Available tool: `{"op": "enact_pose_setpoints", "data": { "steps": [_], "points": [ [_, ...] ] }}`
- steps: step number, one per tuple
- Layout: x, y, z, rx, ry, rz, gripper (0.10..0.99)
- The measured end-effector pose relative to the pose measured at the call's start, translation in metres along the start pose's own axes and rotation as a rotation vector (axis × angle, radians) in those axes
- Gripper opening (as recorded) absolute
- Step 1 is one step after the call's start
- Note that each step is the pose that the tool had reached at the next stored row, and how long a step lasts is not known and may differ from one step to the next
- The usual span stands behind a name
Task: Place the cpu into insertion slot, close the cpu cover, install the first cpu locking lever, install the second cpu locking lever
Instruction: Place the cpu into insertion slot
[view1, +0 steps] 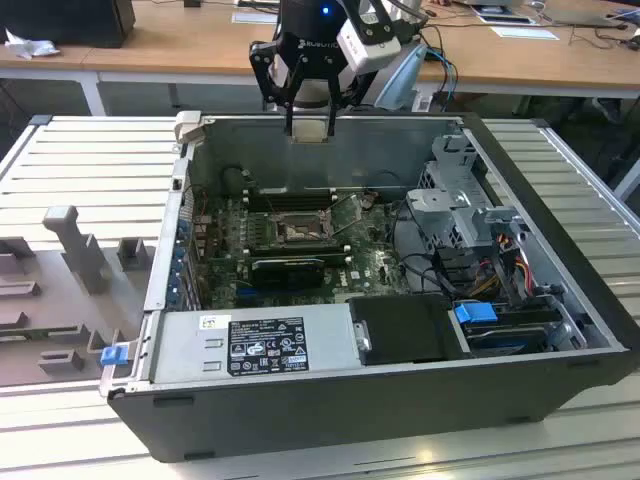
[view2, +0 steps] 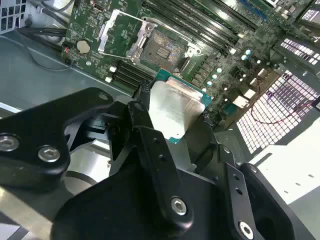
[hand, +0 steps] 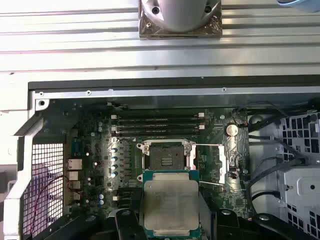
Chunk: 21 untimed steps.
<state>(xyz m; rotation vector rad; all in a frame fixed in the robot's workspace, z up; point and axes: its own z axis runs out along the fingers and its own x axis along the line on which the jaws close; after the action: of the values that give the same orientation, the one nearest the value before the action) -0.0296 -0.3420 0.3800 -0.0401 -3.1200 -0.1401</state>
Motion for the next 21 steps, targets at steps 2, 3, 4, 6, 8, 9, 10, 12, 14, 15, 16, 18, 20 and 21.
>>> {"op": "enact_pose_setpoints", "data": {
  "steps": [2,3,4,6,8,9,10,12,14,15,16,18,20,21],
  "points": [
    [0.0000,0.0000,0.0000,0.000,-0.0008,0.009,0.529],
    [0.0001,0.0000,0.0000,0.000,-0.0016,0.018,0.529],
    [0.0002,0.0000,0.0000,0.000,-0.0020,0.023,0.529],
    [0.0002,0.0000,0.0000,-0.001,-0.0029,0.032,0.529],
    [0.0002,0.0000,0.0000,-0.001,-0.0036,0.040,0.529],
    [0.0002,0.0000,0.0000,-0.001,-0.0037,0.042,0.529],
    [0.0002,0.0000,0.0000,-0.001,-0.0041,0.046,0.529],
    [0.0002,0.0000,0.0000,-0.001,-0.0047,0.053,0.529],
    [0.0002,0.0000,0.0000,-0.001,-0.0055,0.062,0.529],
    [0.0002,0.0000,0.0000,-0.001,-0.0057,0.064,0.529],
    [0.0002,0.0000,0.0000,-0.001,-0.0058,0.065,0.529],
    [0.0002,0.0000,0.0000,-0.001,-0.0063,0.071,0.529],
    [0.0002,0.0000,0.0000,-0.001,-0.0066,0.074,0.529],
    [0.0002,0.0000,0.0000,-0.001,-0.0069,0.077,0.529]
  ]
}}
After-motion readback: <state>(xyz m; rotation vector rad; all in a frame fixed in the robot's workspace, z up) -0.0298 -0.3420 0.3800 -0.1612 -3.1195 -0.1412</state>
